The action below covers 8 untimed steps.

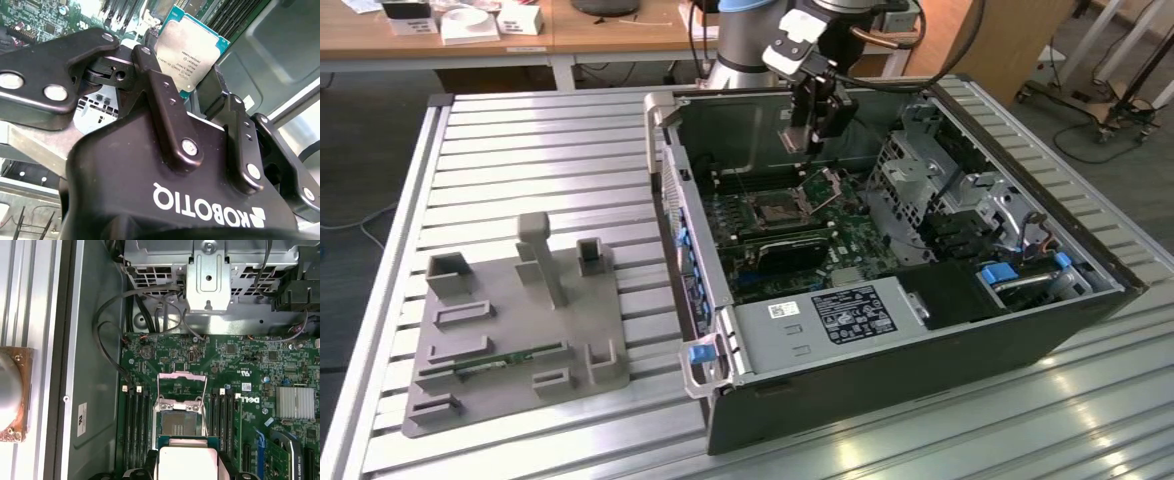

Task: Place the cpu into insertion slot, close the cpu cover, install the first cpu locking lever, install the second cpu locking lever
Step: 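Place the cpu into insertion slot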

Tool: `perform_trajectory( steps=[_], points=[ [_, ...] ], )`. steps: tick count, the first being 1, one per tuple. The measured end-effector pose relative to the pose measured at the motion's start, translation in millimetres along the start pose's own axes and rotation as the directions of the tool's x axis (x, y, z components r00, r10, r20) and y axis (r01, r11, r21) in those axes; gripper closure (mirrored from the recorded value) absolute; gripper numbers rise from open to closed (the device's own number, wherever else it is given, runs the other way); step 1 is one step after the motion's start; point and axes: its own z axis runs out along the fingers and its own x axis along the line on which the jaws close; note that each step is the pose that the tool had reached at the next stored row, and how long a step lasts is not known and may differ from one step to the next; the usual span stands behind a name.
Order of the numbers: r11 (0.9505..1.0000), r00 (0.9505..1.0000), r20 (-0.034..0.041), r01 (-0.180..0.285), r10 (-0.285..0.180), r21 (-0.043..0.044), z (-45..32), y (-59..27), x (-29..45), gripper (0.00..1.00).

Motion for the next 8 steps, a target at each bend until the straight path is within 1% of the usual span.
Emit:
perform_trajectory(
  steps=[4, 8],
  points=[
    [1.0000, 1.0000, -0.0016, 0.000, 0.000, 0.0016, 5.0, -0.1, 0.3, 0.45],
    [1.0000, 1.0000, -0.0020, 0.000, 0.000, 0.0022, 6.0, -0.1, 0.3, 0.45]
  ],
)
